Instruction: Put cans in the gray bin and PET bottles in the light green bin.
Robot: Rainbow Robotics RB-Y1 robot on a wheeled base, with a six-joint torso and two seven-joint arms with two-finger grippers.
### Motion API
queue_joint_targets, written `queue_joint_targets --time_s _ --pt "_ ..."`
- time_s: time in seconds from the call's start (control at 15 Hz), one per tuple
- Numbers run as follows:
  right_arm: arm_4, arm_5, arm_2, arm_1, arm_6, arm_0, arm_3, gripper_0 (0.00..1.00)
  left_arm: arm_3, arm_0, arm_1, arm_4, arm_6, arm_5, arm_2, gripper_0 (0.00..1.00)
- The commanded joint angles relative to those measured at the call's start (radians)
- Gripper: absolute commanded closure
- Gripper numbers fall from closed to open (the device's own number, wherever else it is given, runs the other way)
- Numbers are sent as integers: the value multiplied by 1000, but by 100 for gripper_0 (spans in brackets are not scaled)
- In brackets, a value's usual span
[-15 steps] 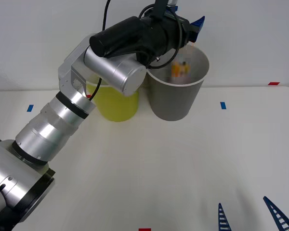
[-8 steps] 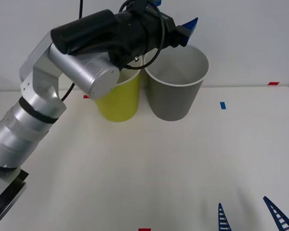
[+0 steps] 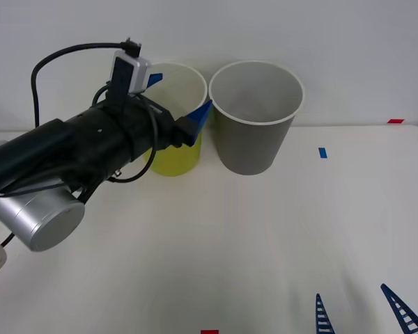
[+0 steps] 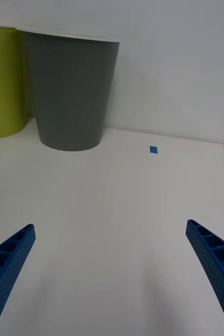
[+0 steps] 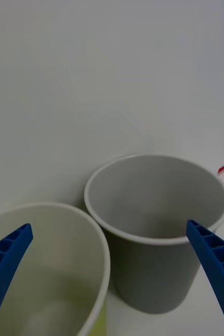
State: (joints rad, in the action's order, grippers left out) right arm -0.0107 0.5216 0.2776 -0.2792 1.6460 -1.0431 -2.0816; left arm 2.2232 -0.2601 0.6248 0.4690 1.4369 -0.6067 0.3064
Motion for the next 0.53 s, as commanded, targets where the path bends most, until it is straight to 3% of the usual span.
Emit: queue_joint_targets --time_s 0.07,0.33,0.53 --pt "0 0 0 0 0 0 0 0 142 208 49 -13 2 -1 -73 0" --pt "0 0 0 0 0 0 0 0 270 486 23 -104 5 44 -115 0" --pt "0 0 0 0 0 0 0 0 288 610 -137 -107 23 58 -138 0"
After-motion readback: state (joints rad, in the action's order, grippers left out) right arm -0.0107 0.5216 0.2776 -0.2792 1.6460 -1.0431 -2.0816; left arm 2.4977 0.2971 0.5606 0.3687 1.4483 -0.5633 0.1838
